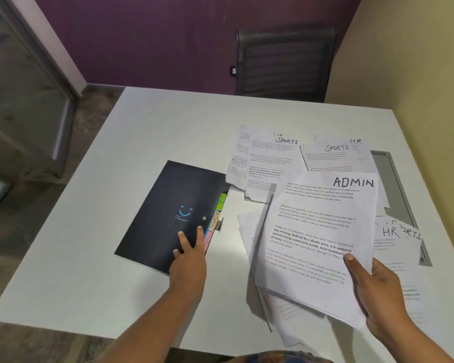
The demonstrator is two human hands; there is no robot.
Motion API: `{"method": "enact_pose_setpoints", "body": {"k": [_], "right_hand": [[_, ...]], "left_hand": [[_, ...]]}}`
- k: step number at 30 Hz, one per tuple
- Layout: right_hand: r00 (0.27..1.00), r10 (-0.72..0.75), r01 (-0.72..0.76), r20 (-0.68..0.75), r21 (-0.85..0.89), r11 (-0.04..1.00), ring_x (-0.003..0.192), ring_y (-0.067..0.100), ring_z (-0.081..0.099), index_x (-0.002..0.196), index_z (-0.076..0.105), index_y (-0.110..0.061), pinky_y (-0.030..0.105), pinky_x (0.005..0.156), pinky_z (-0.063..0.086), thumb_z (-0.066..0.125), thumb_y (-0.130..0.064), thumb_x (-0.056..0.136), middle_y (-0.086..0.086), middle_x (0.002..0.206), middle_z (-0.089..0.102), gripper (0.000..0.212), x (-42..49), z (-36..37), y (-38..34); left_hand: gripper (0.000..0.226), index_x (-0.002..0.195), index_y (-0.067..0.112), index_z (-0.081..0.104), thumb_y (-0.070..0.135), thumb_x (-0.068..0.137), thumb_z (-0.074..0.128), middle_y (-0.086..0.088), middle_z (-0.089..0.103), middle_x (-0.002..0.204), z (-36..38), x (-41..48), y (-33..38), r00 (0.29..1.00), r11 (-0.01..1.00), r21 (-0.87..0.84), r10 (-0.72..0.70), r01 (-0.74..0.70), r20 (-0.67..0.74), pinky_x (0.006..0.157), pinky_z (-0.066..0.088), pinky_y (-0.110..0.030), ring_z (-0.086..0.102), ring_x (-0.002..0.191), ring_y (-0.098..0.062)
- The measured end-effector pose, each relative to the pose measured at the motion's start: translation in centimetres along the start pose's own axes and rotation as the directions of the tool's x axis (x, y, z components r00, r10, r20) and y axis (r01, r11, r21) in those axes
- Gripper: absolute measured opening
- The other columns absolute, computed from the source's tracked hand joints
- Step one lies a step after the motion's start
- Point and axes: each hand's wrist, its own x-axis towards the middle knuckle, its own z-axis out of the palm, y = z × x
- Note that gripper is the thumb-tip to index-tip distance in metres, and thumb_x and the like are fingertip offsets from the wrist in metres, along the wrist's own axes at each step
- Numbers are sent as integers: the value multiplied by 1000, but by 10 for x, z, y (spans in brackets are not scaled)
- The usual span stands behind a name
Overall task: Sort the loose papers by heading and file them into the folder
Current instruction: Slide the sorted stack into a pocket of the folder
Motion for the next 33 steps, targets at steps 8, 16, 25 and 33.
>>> {"method": "enact_pose_setpoints", "body": {"k": [8,16,25,33], "right_hand": [[997,-30,29,71,18,999,91,26,71,106,71,-11,41,89,53,63,-14,95,-3,85,78,14,-15,21,-8],[985,-49,45,166,28,999,82,20,75,97,73,-16,47,92,54,64,-18,95,0,90,79,9,-31,48,-28],[966,-101,89,237,58,994,83,17,76,104,72,-14,42,89,53,62,-20,95,0,94,79,14,-50,62,-59],[966,-107,99,237,46,994,93,21,75,116,70,-13,50,96,52,63,-20,95,2,103,78,23,-50,62,-63]], "left_hand": [[45,139,16,42,20,95,55,-2,26,162,-82,-18,-38,995,978,193,91,-82,-41,72,50,-32,66,100,-23],[67,128,24,51,74,82,48,13,42,151,-123,-58,-61,953,998,-57,-42,26,-299,68,50,-28,69,92,-22],[32,98,14,78,38,76,76,-4,78,95,-93,-65,-70,870,969,-183,55,-165,-491,46,57,-34,70,61,-29],[36,51,14,48,-7,58,77,-6,47,45,-67,-57,-65,806,954,-135,144,-267,-574,32,39,-28,43,35,-24]]}}
